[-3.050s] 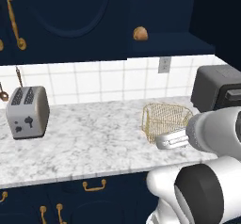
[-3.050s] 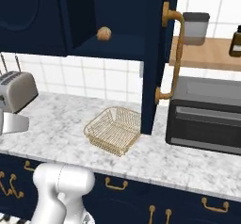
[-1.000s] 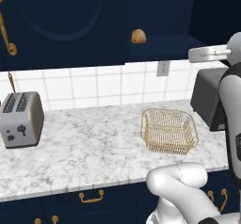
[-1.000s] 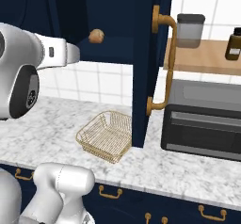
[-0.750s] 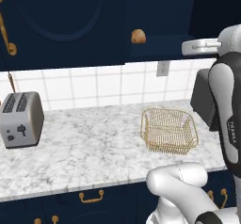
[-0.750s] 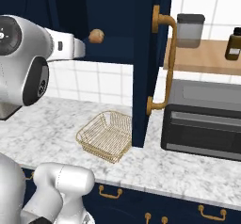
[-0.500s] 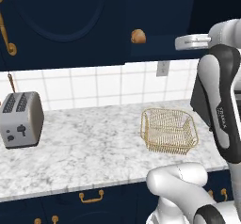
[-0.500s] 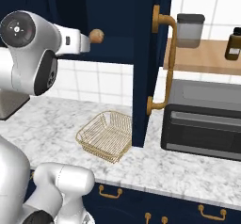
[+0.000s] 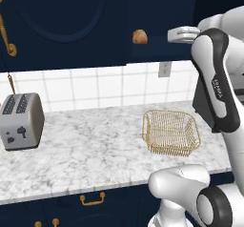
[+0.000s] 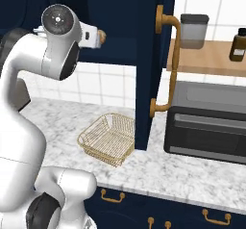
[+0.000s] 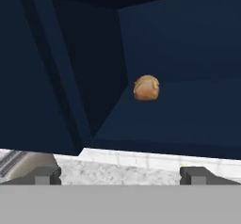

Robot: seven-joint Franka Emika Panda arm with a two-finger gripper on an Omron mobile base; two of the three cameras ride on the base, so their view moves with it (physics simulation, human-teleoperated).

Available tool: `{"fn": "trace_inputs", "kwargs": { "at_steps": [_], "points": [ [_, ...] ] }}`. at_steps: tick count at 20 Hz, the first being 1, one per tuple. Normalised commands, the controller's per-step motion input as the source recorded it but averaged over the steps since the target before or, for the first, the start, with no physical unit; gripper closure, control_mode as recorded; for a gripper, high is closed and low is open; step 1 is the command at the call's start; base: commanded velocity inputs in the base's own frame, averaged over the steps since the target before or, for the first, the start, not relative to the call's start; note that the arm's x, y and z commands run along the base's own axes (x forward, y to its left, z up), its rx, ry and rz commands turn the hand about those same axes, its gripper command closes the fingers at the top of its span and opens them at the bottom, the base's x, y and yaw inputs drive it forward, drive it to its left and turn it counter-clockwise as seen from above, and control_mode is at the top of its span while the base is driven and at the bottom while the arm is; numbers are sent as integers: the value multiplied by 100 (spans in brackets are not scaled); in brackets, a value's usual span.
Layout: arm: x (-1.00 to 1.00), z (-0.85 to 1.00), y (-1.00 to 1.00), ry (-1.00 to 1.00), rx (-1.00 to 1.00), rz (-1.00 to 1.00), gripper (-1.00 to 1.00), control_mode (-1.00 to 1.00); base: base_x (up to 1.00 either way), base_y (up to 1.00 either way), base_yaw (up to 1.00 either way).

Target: Open the cabinet, pick up the bread from the cabinet and place it in the basket. Then move the basket to the dining counter.

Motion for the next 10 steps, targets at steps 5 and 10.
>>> {"fn": "trace_inputs", "kwargs": {
  "at_steps": [5,10],
  "points": [
    [68,0,0,0,0,3,-100,-100,0,0,0],
    [57,-6,0,0,0,2,-100,-100,0,0,0]
  ]
}}
